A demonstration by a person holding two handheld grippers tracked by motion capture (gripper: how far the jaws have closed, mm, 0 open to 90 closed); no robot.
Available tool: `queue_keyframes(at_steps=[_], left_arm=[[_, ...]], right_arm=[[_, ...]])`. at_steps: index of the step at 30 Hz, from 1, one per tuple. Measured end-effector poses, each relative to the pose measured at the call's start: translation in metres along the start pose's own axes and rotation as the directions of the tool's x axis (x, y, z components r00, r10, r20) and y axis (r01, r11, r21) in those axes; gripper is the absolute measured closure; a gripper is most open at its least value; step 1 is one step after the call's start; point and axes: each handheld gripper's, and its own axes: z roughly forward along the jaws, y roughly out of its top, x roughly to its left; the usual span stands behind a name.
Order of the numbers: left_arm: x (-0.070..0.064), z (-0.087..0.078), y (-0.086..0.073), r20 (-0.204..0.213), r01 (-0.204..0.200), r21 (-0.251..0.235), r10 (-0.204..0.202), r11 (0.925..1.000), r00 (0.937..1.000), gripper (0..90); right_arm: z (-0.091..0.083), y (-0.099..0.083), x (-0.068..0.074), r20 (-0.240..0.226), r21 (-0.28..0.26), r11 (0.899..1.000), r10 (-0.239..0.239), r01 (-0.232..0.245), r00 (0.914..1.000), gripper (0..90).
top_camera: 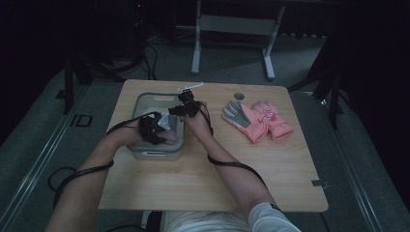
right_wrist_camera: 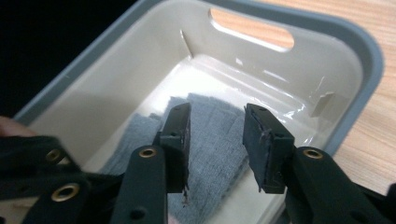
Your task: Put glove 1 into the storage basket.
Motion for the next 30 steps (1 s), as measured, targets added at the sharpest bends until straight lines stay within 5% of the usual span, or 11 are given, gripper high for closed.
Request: queue_keyframes(at_steps=[4,7,10,13,20,24,30], left_arm=[[0.001,-0.012,-0.001,-0.014,0.047,-0.041,-0.048,0.998,0.9988,39.3],[0.001,-0.02,-0.003,-0.024,0.068,-0.07,-0.07,0.9953,0.9973,36.2],[0.0,-0.031,-0.005,-0.015,0.113,-0.134,-0.116,0.9845,0.9931,31.7],[0.0,-0.035,-0.005,-0.014,0.146,-0.143,-0.149,0.979,0.9887,15.0],[-0.005,-0.035,0.003,0.007,0.201,-0.155,-0.202,0.9673,0.9793,4.8],[-0.007,-0.039,0.007,0.03,0.244,-0.203,-0.243,0.9484,0.9697,1.8],[-0.011,-0.043,0.022,0.074,0.25,-0.246,-0.239,0.9365,0.9683,1.4]], right_arm=[[-0.015,0.0,0.0,0.011,-0.041,0.999,-0.025,0.026,0.9996,55.6],[-0.025,-0.001,0.0,0.006,-0.067,0.997,-0.033,0.034,0.9994,52.3],[-0.039,-0.003,-0.002,-0.01,-0.089,0.995,-0.049,0.048,0.9988,46.8],[-0.045,-0.005,-0.003,-0.023,-0.092,0.994,-0.055,0.053,0.9982,43.2],[-0.066,-0.016,-0.015,-0.026,-0.115,0.991,-0.07,0.067,0.9972,29.3],[-0.074,-0.023,-0.023,-0.011,-0.123,0.99,-0.064,0.062,0.9979,26.2],[-0.084,-0.033,-0.038,-0.023,-0.133,0.99,-0.041,0.038,0.9989,21.3]])
